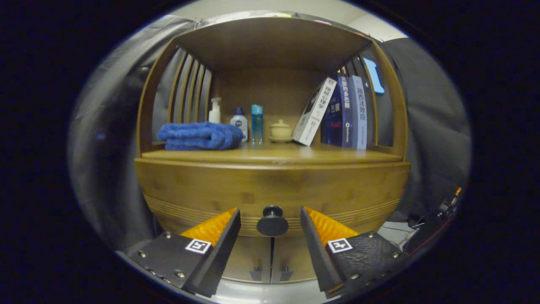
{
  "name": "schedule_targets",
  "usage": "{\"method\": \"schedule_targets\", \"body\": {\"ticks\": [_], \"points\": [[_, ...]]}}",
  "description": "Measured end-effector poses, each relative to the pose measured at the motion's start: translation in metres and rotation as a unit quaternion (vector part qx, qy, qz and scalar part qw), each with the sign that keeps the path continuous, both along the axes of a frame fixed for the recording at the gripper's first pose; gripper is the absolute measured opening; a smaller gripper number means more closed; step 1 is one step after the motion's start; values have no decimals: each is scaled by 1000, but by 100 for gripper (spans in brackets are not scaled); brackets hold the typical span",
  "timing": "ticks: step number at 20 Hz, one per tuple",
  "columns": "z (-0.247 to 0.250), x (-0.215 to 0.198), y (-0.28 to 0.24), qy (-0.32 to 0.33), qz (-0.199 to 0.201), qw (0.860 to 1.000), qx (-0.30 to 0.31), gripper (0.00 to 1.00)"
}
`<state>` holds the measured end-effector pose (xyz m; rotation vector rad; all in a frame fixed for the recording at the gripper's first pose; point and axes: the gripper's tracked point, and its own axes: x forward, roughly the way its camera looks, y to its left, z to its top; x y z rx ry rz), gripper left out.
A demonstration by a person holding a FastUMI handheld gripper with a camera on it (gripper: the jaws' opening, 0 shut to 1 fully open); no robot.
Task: Pull open the drawer, take out the items inside it, and place them on the countertop above the cabinet.
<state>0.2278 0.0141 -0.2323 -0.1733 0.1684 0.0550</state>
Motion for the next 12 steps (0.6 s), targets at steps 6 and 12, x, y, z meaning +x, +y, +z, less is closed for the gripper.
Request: {"method": "schedule_targets", "body": {"ticks": [6, 12], "points": [[0, 14, -4, -31, -20, 999, -24, 44], [-4, 26, 1, -26, 30, 999, -1, 44]]}}
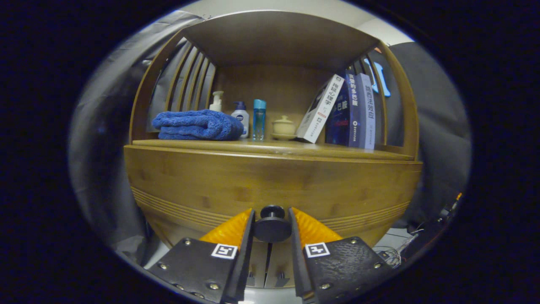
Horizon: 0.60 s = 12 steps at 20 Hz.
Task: Pull open the drawer, take out the items inside it, and place them on the countertop above the cabinet.
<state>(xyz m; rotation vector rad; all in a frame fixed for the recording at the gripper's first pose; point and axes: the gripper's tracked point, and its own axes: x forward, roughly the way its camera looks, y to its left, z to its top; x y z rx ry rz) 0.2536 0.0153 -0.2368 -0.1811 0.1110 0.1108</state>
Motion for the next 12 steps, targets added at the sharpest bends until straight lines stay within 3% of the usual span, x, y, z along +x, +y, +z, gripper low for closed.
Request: {"method": "schedule_targets", "body": {"ticks": [8, 10, 12], "points": [[-1, 3, -1, 11, -4, 1000, -3, 43], [-3, 0, -1, 27, -8, 1000, 3, 36], [-2, -4, -3, 27, -14, 1000, 0, 35]]}}
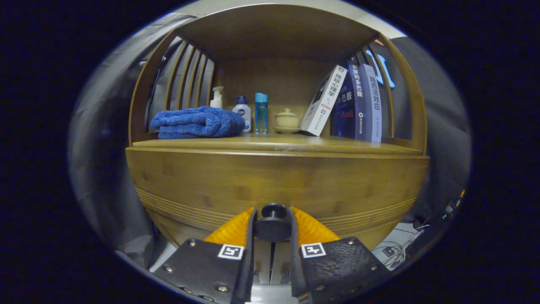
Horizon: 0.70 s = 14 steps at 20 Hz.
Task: Pull open the drawer, take out the items inside it, and place them on the countertop above the cabinet.
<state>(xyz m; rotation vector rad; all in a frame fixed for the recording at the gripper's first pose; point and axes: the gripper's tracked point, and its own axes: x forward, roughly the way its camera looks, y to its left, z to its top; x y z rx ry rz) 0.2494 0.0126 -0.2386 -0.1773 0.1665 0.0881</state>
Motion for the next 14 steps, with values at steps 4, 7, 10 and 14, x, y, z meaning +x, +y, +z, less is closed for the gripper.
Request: {"method": "schedule_targets", "body": {"ticks": [4, 7, 10, 14], "points": [[1, -22, -7, -6, -13, 1000, -8, 35], [1, -46, -10, 2, -7, 1000, -15, 35], [0, -69, -14, 11, 1, 1000, -14, 35], [-1, -99, -18, 7, -2, 1000, -11, 36]]}}
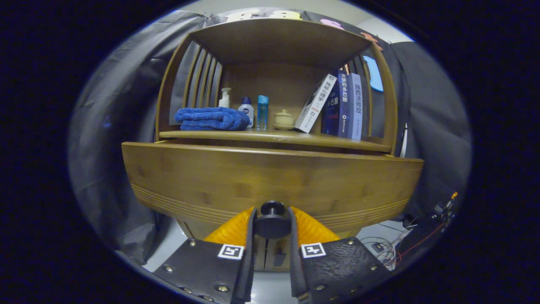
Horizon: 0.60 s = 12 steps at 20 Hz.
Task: Pull open the drawer, take out the items inside it, and place them on the countertop above the cabinet.
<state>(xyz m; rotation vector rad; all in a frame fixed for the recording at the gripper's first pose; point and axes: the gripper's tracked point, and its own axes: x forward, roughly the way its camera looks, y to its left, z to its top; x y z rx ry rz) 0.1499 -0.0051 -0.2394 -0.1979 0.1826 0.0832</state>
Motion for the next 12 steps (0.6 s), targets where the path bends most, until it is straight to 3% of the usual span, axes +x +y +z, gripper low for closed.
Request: {"method": "schedule_targets", "body": {"ticks": [12], "points": [[-12, -93, 0, 31, 8, 999, 26, 35]]}}
